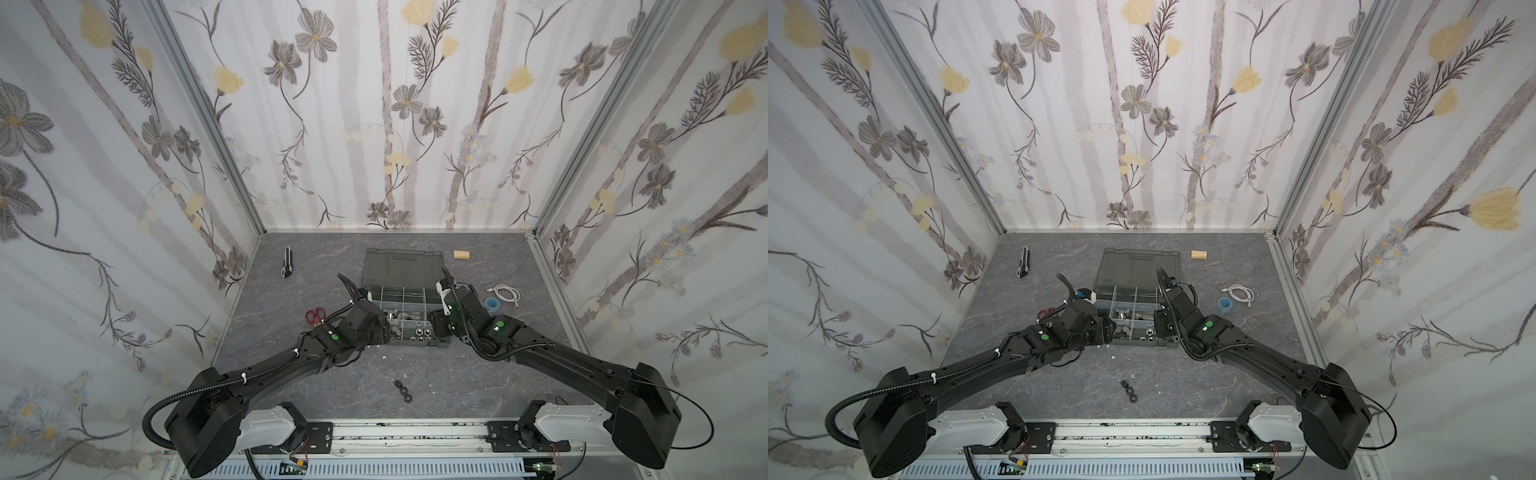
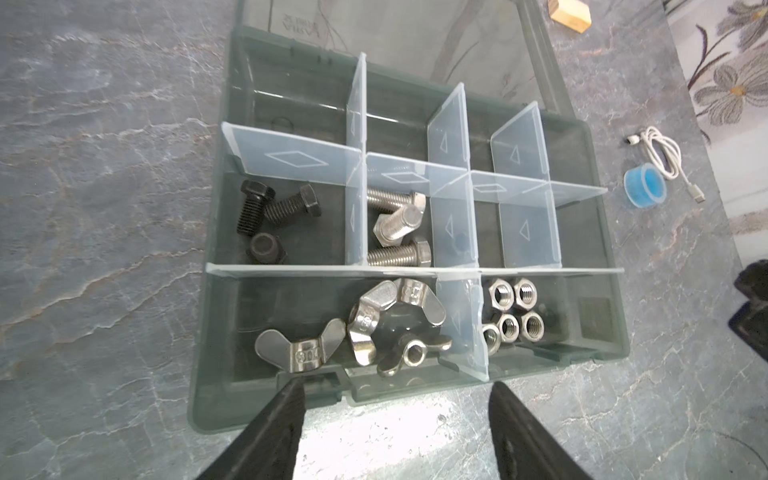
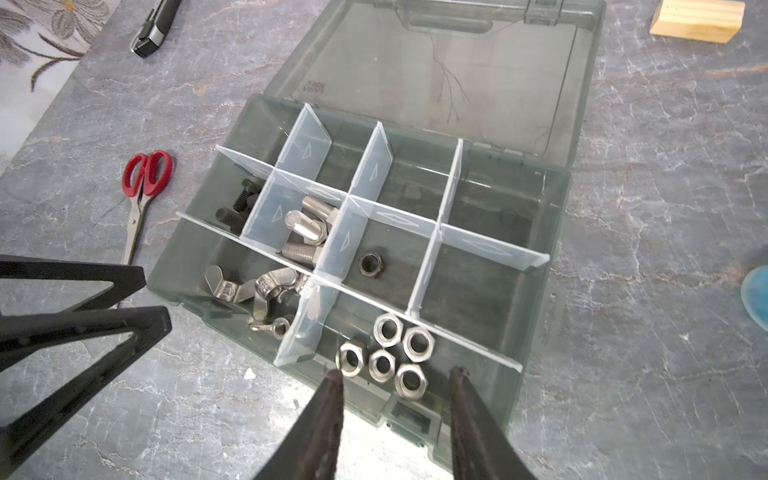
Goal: Sort the screws and nuts into containers
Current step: 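Raise the right gripper off the box while the left gripper lowers to a black nut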
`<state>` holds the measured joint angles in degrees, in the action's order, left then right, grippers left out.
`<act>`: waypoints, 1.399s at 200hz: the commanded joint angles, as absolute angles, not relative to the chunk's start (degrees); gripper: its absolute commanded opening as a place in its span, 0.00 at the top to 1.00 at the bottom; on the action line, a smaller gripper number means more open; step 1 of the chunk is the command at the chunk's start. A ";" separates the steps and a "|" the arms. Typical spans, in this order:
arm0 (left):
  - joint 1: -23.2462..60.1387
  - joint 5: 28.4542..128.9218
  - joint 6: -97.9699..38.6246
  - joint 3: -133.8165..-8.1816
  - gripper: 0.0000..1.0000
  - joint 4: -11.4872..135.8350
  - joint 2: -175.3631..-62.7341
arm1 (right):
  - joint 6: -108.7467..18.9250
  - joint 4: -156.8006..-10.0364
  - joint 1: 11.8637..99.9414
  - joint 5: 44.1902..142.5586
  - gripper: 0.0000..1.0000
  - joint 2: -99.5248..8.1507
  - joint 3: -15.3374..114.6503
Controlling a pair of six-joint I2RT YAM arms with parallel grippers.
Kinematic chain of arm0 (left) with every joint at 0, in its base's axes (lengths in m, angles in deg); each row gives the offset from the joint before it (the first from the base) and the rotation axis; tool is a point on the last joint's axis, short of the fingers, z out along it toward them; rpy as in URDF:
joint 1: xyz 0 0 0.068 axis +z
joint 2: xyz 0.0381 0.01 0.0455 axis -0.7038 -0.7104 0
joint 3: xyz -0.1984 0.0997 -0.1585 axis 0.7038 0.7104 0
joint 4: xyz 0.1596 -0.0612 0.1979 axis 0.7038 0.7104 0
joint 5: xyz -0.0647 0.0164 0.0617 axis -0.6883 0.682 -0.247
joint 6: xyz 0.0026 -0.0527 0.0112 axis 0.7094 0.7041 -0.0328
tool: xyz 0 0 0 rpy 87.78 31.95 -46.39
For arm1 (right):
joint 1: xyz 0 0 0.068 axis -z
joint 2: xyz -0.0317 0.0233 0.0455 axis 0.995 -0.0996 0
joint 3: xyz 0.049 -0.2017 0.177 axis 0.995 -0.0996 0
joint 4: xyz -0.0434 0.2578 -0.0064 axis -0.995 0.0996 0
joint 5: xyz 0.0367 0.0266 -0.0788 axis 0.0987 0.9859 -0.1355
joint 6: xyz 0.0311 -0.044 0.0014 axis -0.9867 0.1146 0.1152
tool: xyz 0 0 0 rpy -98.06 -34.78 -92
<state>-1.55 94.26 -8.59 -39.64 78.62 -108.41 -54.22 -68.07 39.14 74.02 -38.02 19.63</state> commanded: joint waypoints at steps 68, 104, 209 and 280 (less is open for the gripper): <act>-12.53 94.89 -5.53 -40.25 0.33 81.25 -114.57 | -59.98 -71.29 39.11 72.47 0.57 -30.45 10.69; -17.11 95.66 -3.04 -41.67 0.34 86.08 -117.47 | -60.34 -71.57 39.15 72.38 0.56 -29.11 9.08; -26.48 93.85 5.16 -42.50 0.46 88.72 -122.14 | -60.84 -73.06 39.42 72.69 0.56 -27.45 5.83; -27.67 96.29 7.22 -44.23 0.62 88.63 -125.80 | -61.35 -73.65 39.73 72.86 0.56 -26.53 4.30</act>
<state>-27.51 93.88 5.01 -43.71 87.93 -125.22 -60.66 -70.82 39.73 73.32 -26.79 4.50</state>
